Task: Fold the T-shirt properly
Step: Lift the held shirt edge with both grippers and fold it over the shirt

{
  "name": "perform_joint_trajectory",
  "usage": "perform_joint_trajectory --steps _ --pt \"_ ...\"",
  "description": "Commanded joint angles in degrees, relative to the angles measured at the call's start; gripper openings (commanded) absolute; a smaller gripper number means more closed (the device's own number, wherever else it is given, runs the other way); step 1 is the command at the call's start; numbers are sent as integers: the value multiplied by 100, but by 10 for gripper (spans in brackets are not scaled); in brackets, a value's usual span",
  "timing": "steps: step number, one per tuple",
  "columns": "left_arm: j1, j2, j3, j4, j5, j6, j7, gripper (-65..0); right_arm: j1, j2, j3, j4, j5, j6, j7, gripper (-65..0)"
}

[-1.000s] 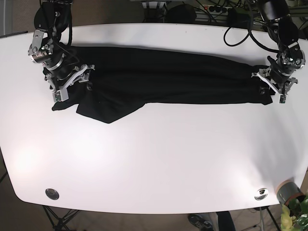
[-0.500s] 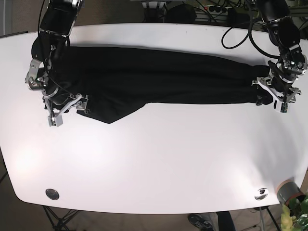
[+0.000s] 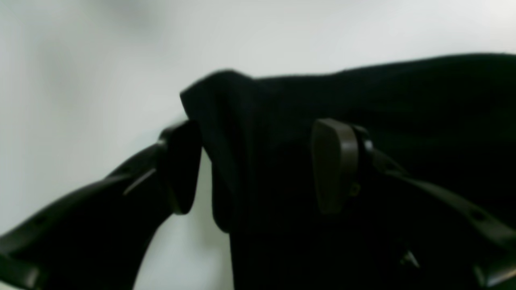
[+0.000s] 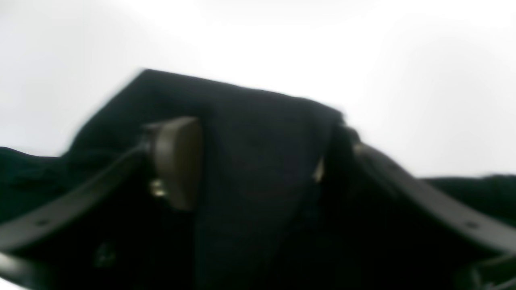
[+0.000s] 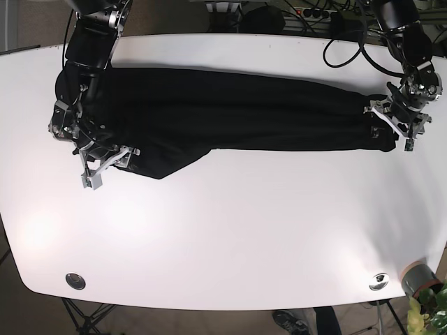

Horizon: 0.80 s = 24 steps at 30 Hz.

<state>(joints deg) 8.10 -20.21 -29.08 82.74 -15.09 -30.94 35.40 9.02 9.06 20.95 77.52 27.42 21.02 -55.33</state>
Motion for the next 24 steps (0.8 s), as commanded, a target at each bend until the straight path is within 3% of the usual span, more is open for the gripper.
perform_joint_trajectory --steps 1,3,6,24 --pt "-58 -120 -33 -59 -86 -5 -107 -260 123 65 -51 103 93 30 87 -407" --pt "-58 -120 -33 -155 -86 -5 -116 -260 123 65 -236 103 102 22 87 -518" --pt "-76 -120 -33 -243 -86 -5 -116 -260 123 65 -306 103 137 30 96 -625" --pt "-58 -138 -33 -287 -51 -5 -124 -260 -1073 4 318 2776 225 13 -353 -626"
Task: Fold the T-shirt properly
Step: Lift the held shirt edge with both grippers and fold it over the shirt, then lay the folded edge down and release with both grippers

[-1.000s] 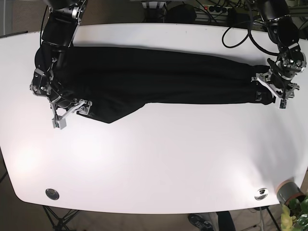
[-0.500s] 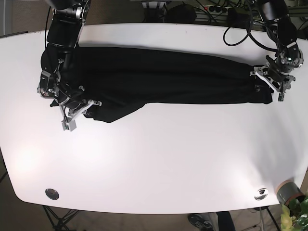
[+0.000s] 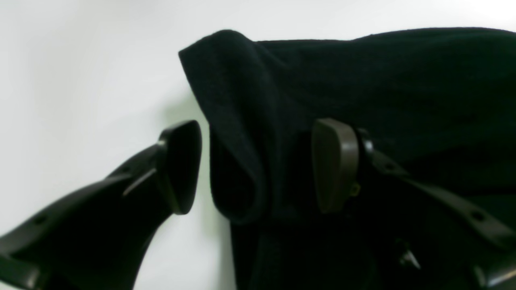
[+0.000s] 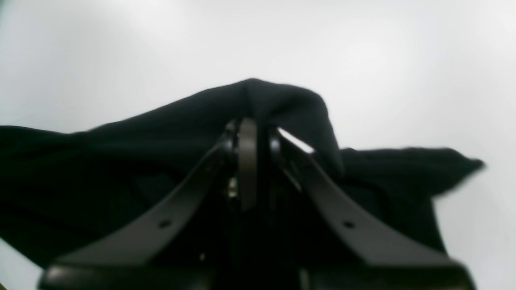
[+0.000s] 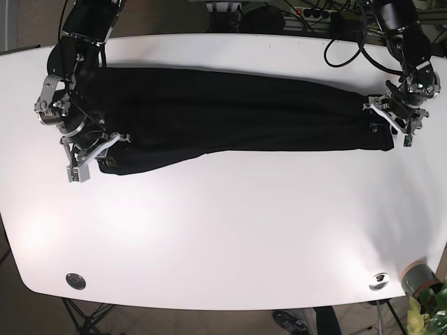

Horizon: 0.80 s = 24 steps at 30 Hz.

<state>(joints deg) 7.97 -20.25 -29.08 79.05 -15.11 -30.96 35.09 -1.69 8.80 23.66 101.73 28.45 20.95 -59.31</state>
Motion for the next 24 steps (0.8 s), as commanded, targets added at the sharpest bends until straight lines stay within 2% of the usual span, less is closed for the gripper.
perform_joint_trajectory --steps 1,6,13,16,19,24 --pt "-45 -133 -33 73 -49 -3 -94 -260 -108 4 74 486 184 2 36 -626" --pt "-71 -142 -33 -138 -49 -3 -94 -260 -679 -40 241 970 456 -16 10 -626" --pt "-45 -151 -41 -155 -49 -3 -94 -260 -1321 -40 267 1049 729 -16 45 -626" --pt "-45 -151 -41 -155 -49 -3 -94 -260 -1540 -67 583 1049 966 -16 45 -626" --pt "-36 -151 -50 -155 -49 -3 -94 -260 -1672 -242 882 1066 1107 -16 45 -625" --pt "-36 -151 -59 -155 -49 -3 -94 -260 -1769 -304 1093 1084 1116 -16 28 -623"
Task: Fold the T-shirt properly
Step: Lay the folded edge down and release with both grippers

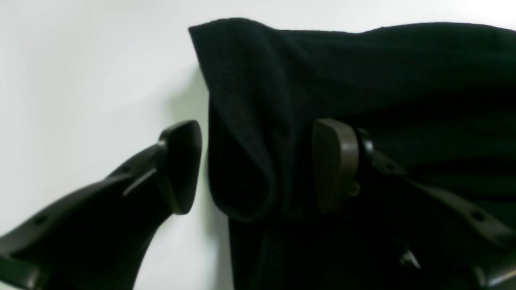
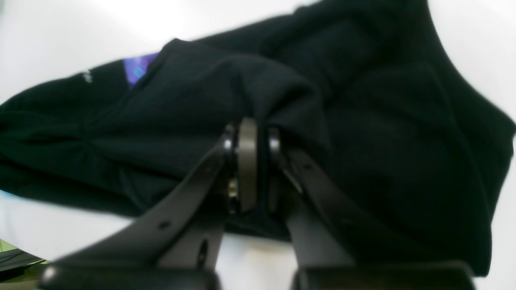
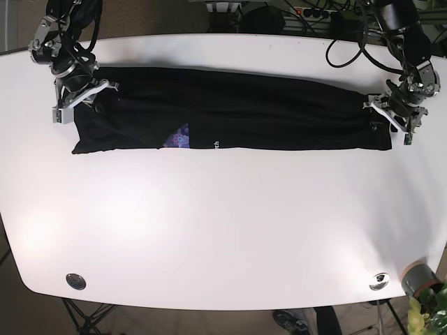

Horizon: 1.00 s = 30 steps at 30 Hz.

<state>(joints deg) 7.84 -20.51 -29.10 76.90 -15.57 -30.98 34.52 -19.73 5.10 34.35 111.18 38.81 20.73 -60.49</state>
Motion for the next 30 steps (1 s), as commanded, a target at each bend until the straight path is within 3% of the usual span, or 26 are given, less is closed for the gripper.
perform_joint_trajectory --steps 1,4,10,12,19,22,26,30 --pt "-23 -125 -57 59 -3 -1 -37 -260 -10 65 33 140 80 6 146 -623" --pt "-23 -125 -57 59 -3 -1 -37 -260 -98 83 33 140 80 6 146 -579" --pt "-41 -212 -39 59 -3 -1 -37 -260 -238 109 68 140 71 6 154 -295" --pt "-58 -221 -30 59 -3 -1 -37 -260 -247 145 244 131 71 6 163 -246" --pt "-76 -221 -57 138 -82 -9 -37 -260 -238 189 561 175 115 50 163 -236" --pt "-102 -221 -74 543 -434 -9 -19 -260 -247 241 534 430 106 50 163 -236" --pt "-102 -230 -74 1000 -786 -9 -19 -260 -238 303 236 500 124 50 163 -236" --pt "-102 -230 -74 1307 -856 -9 -19 -260 -230 356 -274 500 132 50 163 -236"
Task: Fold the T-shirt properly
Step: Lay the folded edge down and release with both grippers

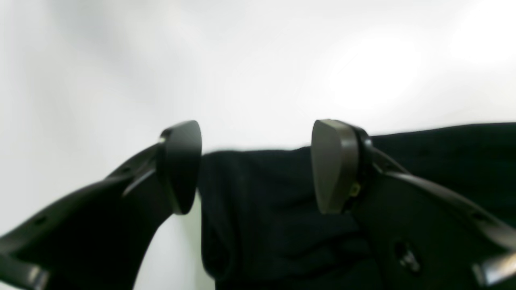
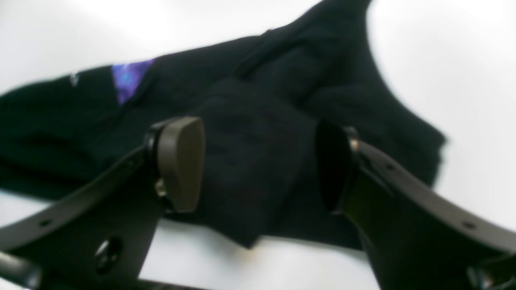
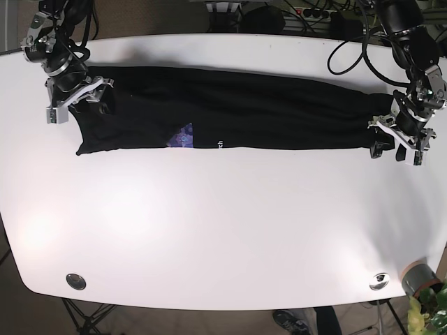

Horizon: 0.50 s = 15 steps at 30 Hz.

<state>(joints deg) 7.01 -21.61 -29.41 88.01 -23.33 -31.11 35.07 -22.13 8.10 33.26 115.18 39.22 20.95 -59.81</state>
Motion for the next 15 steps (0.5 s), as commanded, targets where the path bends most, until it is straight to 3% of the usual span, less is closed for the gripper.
perform_joint_trajectory --steps 1,10,15 --pt "-19 -112 -44 241 -71 4 -74 -260 11 65 -297 100 73 28 95 -236" --pt "245 2 220 276 -27 12 -74 -260 2 74 -991 -252 -32 -25 95 -236" --pt "350 11 238 -172 -27 12 -83 -260 11 -5 -1440 -586 -1219 -7 139 -236"
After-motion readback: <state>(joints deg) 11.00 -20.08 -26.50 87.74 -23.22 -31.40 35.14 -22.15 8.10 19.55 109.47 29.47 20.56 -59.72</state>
